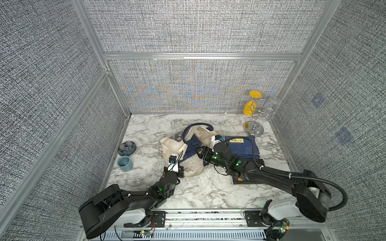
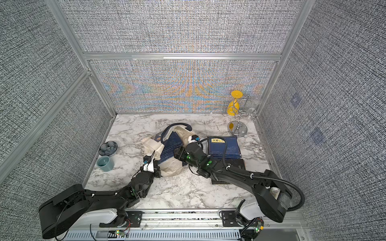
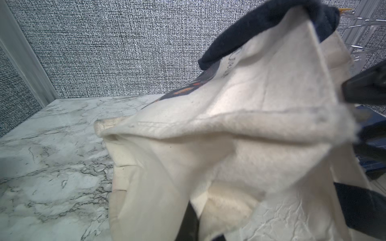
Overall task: Take out the books from the canvas bag
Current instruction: Pick up the book from the canvas bag.
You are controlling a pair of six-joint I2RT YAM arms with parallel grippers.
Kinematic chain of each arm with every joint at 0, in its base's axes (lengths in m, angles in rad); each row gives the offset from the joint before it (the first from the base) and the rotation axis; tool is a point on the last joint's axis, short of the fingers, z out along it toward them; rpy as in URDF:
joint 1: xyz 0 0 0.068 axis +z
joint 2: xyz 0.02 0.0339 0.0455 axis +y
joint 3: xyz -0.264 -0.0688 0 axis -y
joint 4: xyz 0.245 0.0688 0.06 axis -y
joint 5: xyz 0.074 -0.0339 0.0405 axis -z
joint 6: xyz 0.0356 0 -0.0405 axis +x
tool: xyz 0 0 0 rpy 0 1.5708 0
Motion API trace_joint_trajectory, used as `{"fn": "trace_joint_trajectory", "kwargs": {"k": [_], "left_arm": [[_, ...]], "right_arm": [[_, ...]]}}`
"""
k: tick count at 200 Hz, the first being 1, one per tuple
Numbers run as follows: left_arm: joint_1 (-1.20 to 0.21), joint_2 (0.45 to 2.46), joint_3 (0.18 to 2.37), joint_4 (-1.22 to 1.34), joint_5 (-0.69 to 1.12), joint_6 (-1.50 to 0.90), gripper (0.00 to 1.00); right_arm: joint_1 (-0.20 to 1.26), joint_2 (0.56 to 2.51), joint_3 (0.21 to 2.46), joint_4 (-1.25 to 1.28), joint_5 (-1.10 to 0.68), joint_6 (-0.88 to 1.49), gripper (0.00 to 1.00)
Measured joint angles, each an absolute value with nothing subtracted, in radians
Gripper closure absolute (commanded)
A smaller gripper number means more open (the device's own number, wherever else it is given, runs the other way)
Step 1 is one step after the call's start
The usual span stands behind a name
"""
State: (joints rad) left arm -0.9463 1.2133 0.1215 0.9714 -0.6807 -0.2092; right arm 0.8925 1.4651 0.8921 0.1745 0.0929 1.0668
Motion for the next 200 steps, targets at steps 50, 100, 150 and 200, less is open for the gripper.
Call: {"fn": "trace_joint_trajectory", "kwargs": {"k": [50,100,150,200], "left_arm": [[-0.946,1.200,0.121,0.966,-0.681,-0.209,1.00],[-0.946,1.200,0.121,0.965,-0.681,-0.209,1.00],[-0.946,1.197,0.121,0.968,-0.681,-0.208,1.00],[-0.946,1.164,0.113,0.968,-0.680,-0.205,1.00]], "right_arm": [[0.936,1.501,0.936,0.188,0.118,1.080,0.26],[1.006,1.369,0.934,0.146,0.221,1.011,0.26],[1.016,1.475,0.975,0.124,0.242,0.990,0.26],[0.984,1.612,1.032,0.147,0.202,1.018,0.26]]}}
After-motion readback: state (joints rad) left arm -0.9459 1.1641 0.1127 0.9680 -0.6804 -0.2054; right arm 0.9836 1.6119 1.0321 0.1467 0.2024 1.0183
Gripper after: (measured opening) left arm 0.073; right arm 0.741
